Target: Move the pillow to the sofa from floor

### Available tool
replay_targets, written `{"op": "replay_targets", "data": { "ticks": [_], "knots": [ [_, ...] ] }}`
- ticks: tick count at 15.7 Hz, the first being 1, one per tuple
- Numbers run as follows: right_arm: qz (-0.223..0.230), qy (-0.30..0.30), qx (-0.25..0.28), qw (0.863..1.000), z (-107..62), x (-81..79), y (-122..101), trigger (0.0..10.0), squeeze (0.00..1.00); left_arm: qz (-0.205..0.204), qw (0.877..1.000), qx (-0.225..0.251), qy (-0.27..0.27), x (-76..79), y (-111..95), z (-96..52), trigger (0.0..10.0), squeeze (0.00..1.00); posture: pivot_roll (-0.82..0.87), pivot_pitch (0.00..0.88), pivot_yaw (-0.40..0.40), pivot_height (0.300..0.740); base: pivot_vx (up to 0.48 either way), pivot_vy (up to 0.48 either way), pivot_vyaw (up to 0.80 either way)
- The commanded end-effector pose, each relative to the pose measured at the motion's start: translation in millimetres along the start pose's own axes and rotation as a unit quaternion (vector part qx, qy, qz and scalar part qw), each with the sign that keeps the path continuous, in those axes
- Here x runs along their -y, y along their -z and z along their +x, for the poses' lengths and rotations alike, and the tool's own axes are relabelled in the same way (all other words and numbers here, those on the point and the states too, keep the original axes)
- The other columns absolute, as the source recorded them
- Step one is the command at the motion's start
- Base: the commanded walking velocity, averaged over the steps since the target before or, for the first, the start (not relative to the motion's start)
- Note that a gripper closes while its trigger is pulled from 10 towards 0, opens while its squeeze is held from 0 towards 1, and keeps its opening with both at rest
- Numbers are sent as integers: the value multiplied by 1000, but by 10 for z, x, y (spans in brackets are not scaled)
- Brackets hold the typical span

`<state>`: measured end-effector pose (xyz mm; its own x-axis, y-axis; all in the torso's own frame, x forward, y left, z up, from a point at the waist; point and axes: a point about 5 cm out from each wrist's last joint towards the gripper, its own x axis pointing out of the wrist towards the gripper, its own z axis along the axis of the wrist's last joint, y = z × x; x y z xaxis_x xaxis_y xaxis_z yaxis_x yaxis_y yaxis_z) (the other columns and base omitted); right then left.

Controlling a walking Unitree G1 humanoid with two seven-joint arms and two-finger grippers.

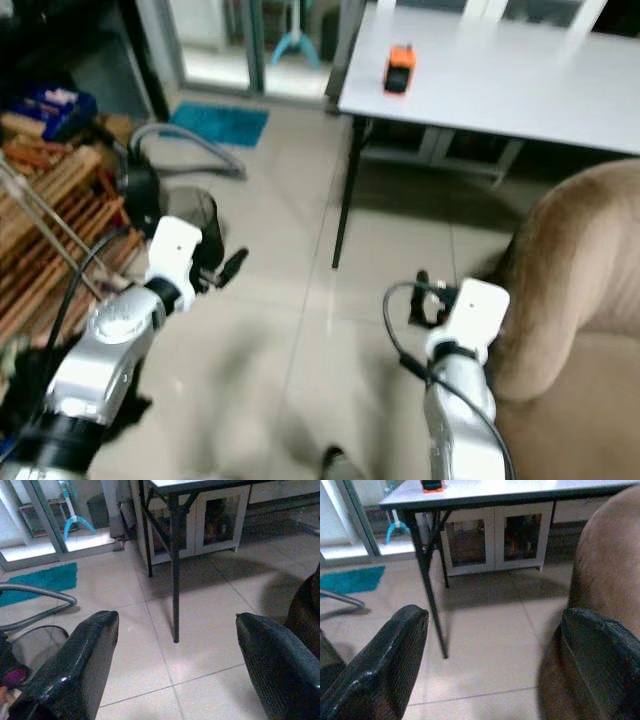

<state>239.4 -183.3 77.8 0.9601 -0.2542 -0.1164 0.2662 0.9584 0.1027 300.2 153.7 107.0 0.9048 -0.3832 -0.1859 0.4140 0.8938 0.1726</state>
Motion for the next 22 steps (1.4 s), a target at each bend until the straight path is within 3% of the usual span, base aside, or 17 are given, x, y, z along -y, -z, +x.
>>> {"op": "replay_targets", "data": {
  "ticks": [1, 7, 12, 13, 19, 22],
  "knots": [
    [-2, 4, -7, 1000, -8, 8, 18, 10000, 0, 6, 1000, 5, 0, -18, -34, 20, 10000, 0, 45, 55, 33, 740, 0, 428, -800],
    [1, 22, -14, 1000, -45, 57, 28, 10000, 0, 19, 1000, 6, 1, -15, -35, 47, 10000, 0, 37, 59, 41, 740, 0, 354, -800],
    [-16, 27, -16, 999, -72, 61, 6, 10000, 0, 14, 1000, 4, -7, -40, -6, 60, 10000, 0, 28, 57, 42, 740, 0, -480, -800],
    [-18, 29, -17, 999, -79, 70, -3, 10000, 0, -10, 1000, 0, -10, -24, 18, 70, 10000, 0, 23, 54, 36, 740, 0, 0, -800],
    [-22, 51, -27, 998, -128, 171, -18, 10000, 0, 1, 1000, 8, -1, -4, -13, 148, 10000, 0, 8, 54, 45, 740, 0, 480, -800],
    [-21, 45, -30, 998, -121, 129, -20, 10000, 0, 3, 1000, 8, 4, 8, -18, 174, 10000, 0, 10, 54, 47, 740, 0, 480, -800]
  ]
}}
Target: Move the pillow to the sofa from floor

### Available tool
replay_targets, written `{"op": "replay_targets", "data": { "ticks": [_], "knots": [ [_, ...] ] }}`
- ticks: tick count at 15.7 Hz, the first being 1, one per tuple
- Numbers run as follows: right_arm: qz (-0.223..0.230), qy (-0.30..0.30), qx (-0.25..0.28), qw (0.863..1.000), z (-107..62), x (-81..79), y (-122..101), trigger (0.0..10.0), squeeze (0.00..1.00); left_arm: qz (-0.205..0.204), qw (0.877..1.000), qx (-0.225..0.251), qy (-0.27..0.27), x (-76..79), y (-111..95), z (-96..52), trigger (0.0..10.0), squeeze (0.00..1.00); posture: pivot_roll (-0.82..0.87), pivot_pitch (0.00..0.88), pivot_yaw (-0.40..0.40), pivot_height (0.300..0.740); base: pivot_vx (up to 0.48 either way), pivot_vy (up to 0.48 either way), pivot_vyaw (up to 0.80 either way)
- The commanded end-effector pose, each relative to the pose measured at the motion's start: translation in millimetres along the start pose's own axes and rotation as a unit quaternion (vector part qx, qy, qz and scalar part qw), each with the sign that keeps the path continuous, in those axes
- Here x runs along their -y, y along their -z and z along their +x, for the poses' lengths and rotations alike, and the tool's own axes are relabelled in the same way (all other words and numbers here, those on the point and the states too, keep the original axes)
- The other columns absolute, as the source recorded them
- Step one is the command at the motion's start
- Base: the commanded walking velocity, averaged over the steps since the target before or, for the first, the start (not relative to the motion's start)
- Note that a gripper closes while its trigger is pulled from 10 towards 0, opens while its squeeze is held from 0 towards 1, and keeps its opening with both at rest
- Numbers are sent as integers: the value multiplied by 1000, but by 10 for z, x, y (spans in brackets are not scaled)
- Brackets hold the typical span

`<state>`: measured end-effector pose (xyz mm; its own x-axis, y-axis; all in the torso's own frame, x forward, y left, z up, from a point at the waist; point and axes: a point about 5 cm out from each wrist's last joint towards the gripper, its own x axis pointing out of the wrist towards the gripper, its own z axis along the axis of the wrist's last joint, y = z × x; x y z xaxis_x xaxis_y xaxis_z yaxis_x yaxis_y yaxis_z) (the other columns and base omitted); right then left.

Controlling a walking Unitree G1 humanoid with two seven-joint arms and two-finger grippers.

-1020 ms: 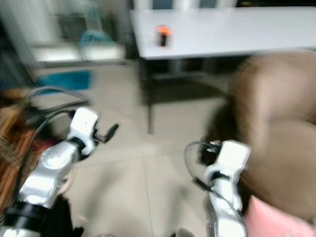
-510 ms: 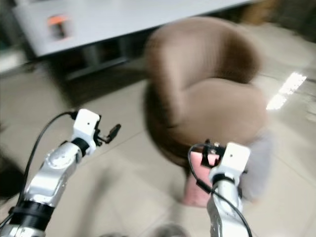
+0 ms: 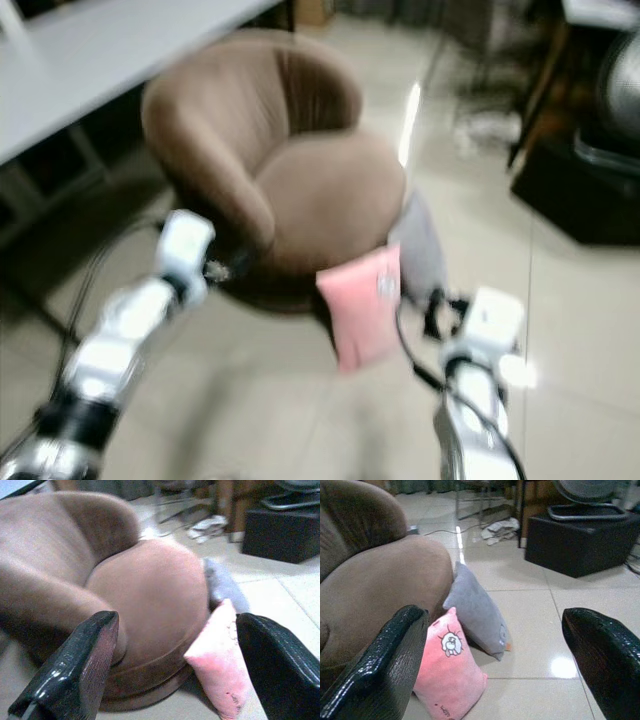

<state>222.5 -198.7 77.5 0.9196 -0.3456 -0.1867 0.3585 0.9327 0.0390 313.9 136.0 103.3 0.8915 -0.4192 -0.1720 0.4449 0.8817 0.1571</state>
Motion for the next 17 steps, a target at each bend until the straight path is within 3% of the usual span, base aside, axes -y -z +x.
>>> {"op": "replay_targets", "data": {
  "ticks": [1, 5, 7, 11, 17],
  "knots": [
    [3, -9, 1, 1000, -5, -69, -20, 10000, 0, 25, 1000, 5, -4, -76, -16, -22, 10000, 0, 12, 54, 45, 740, 0, 0, -800],
    [-13, -27, 4, 1000, 24, -98, -22, 10000, 0, 29, 1000, 11, -5, -48, -24, -26, 10000, 0, 15, 53, 36, 740, 0, -448, -800],
    [-16, -84, 44, 995, 62, -179, -97, 10000, 0, -16, 999, 39, -13, -39, -49, -64, 10000, 0, 21, 55, 28, 740, 0, -172, -794],
    [-62, -165, 77, 981, 41, -344, -178, 10000, 0, -15, 998, 62, -11, -58, -81, -88, 10000, 0, 22, 57, 19, 740, 72, 0, 0],
    [-66, -164, 77, 981, 74, -386, -154, 10000, 0, -12, 998, 66, -22, -116, -119, -64, 10000, 0, 22, 64, 22, 740, 367, 0, 0]
  ]
}}
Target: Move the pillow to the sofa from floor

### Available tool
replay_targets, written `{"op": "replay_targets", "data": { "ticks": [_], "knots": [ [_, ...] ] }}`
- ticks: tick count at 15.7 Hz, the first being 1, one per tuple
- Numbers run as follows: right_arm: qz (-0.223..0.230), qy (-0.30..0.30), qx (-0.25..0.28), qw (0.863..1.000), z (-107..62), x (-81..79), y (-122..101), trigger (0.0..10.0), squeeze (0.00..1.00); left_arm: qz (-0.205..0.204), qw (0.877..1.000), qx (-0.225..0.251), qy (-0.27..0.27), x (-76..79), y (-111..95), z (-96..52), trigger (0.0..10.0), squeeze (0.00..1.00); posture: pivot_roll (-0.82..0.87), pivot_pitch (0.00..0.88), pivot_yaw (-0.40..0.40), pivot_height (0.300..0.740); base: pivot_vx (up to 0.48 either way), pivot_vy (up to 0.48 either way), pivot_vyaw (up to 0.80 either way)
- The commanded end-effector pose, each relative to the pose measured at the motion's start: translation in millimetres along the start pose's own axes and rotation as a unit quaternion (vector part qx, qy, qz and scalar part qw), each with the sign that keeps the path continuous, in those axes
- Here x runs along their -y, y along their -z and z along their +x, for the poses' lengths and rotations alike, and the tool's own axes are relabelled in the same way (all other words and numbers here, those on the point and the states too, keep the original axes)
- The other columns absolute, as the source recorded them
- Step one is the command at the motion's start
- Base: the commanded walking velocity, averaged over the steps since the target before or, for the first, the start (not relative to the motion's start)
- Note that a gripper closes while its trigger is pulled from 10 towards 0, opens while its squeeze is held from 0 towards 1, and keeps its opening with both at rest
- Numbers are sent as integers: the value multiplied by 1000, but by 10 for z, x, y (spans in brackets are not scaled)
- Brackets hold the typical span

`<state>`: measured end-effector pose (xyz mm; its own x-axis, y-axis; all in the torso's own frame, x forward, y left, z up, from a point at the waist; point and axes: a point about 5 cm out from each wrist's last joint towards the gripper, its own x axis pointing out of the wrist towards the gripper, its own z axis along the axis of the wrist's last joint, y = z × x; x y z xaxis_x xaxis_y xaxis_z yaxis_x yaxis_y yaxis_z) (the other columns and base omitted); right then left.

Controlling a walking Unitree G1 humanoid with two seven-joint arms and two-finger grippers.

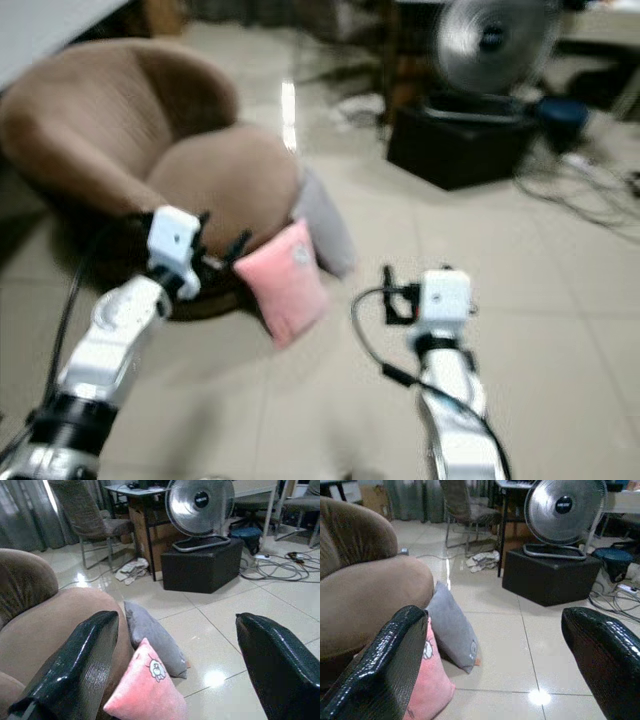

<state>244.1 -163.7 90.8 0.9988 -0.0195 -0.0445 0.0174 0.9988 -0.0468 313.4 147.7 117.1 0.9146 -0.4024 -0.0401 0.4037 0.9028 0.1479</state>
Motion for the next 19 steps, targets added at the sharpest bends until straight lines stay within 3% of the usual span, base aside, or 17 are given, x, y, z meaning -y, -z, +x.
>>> {"op": "replay_targets", "data": {
  "ticks": [1, 6, 19],
  "knots": [
    [-3, 6, 6, 1000, 13, 27, -16, 10000, 0, -3, 1000, 2, 2, 12, -13, 21, 10000, 0, 23, 63, 25, 740, 386, 0, 0],
    [-28, 29, 8, 999, 24, 50, 9, 10000, 0, 3, 1000, 1, 4, 4, -15, 35, 10000, 0, 23, 56, 31, 740, 390, 0, 0],
    [-26, 15, 0, 1000, 4, 11, 76, 10000, 0, -4, 1000, -9, 8, 22, 43, 26, 10000, 0, 20, 57, 36, 740, 392, 0, 0]
  ]
}}
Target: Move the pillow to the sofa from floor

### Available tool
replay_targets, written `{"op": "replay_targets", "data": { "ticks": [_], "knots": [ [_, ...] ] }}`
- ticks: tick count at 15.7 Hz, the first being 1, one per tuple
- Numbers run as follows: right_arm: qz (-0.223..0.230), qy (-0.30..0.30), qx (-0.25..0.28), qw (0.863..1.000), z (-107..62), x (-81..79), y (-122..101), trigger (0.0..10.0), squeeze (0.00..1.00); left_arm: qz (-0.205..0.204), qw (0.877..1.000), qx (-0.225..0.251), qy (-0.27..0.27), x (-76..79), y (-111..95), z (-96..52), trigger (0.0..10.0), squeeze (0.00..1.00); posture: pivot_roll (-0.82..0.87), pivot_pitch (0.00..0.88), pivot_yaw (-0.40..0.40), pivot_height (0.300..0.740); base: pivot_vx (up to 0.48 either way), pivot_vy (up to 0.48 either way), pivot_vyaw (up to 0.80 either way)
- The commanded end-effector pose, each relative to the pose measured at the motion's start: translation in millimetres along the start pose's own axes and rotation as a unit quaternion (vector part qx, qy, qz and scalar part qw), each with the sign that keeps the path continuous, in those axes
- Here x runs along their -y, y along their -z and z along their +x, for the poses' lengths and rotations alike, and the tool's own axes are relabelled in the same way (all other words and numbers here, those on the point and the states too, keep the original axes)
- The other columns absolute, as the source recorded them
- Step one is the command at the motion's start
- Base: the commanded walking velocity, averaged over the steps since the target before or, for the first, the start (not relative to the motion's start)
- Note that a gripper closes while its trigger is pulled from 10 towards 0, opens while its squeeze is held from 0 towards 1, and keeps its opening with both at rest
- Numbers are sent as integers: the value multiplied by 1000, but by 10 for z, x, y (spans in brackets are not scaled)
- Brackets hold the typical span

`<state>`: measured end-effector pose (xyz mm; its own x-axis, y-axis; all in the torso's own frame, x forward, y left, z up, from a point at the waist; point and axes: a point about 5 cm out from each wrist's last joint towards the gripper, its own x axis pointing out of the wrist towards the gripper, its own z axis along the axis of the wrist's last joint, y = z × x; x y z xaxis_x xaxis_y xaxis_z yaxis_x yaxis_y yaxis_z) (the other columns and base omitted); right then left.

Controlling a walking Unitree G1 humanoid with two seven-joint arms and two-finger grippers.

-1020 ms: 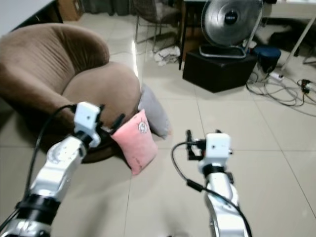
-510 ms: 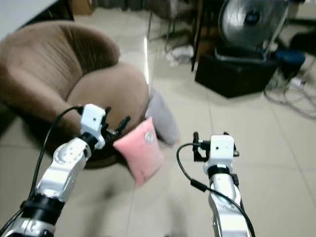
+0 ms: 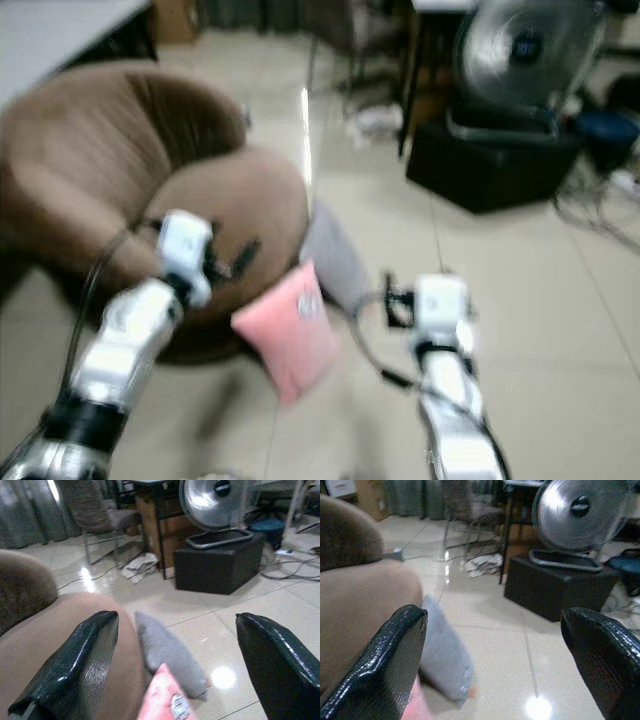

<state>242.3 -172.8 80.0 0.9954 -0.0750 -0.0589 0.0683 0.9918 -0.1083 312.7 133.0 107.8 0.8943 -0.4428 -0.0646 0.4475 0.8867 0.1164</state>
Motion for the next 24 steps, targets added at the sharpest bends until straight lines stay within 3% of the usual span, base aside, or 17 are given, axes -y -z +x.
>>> {"op": "replay_targets", "data": {
  "ticks": [1, 11, 15, 24],
  "knots": [
    [4, -12, 9, 1000, 11, -75, -43, 10000, 0, 10, 1000, 1, -16, -127, -30, -38, 10000, 0, 20, 57, 36, 740, 390, 0, 0],
    [5, -6, 7, 1000, -13, -61, -31, 10000, 0, 11, 1000, 3, -5, -78, -41, -9, 10000, 0, 11, 63, 48, 740, 385, 0, 0],
    [5, 0, 0, 1000, -21, -48, -11, 10000, 0, 16, 1000, 13, 7, -17, -54, 1, 10000, 0, 9, 61, 51, 740, 0, 0, 0],
    [14, 4, -7, 1000, -70, -28, 14, 10000, 0, 19, 1000, 15, 15, -42, -51, 10, 10000, 0, 3, 63, 49, 740, 0, 342, -743]
  ]
}}
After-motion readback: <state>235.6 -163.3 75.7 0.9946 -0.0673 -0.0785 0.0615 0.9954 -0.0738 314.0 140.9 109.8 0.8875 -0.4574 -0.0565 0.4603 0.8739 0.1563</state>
